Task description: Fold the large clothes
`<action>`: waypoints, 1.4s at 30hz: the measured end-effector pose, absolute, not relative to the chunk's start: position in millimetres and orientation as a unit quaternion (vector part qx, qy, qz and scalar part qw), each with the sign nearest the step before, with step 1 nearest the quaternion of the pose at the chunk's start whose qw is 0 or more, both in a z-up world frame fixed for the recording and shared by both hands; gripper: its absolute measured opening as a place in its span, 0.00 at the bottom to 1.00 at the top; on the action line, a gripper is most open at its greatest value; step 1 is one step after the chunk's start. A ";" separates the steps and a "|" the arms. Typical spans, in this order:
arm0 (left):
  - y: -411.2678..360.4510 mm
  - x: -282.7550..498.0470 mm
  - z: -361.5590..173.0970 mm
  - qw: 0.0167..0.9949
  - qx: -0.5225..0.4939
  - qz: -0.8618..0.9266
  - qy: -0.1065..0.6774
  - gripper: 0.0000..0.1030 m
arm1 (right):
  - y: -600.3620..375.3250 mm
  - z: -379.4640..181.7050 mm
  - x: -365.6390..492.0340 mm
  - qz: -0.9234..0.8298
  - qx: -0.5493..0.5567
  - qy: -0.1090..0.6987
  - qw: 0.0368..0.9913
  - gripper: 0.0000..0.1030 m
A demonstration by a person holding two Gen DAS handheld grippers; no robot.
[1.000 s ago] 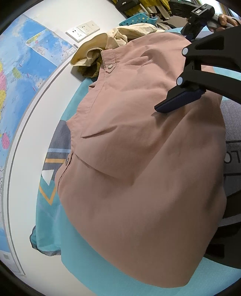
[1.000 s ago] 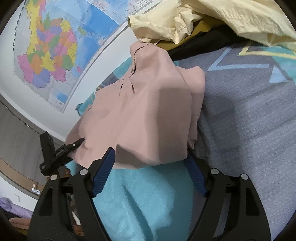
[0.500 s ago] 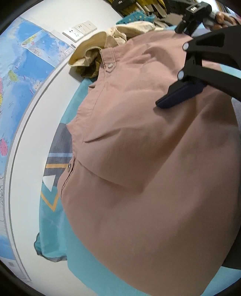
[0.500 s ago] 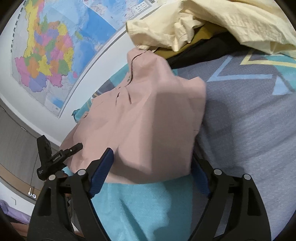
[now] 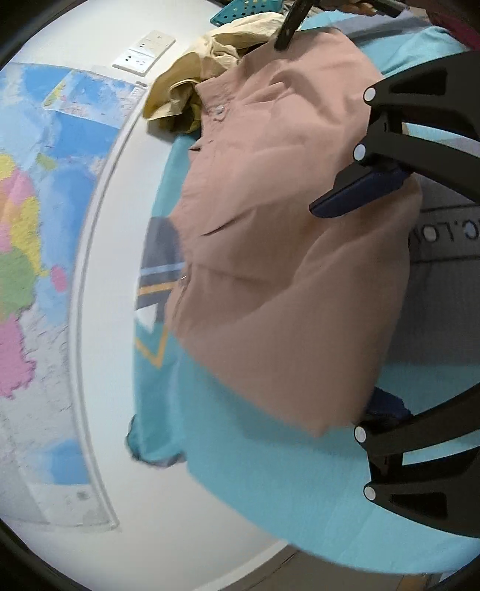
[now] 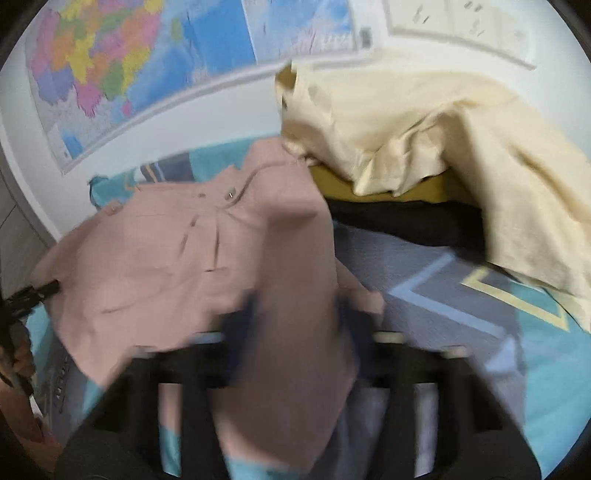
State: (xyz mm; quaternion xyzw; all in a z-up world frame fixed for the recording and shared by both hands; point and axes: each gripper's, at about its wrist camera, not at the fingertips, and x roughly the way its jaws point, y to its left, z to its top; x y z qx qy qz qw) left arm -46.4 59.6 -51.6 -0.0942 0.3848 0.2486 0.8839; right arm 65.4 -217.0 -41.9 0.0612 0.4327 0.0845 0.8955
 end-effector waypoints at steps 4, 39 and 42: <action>68.7 -50.5 -45.0 0.883 -0.087 0.266 0.377 0.86 | -241.1 -50.3 69.2 0.075 0.111 0.439 0.888 0.03; 125.6 80.3 -49.9 0.887 -0.056 0.187 0.418 0.04 | -146.0 -45.2 131.4 0.128 0.014 0.440 0.889 0.03; 126.9 89.9 -73.5 0.868 -0.033 0.210 0.449 0.11 | -147.0 -62.1 134.4 0.128 0.022 0.464 0.876 0.06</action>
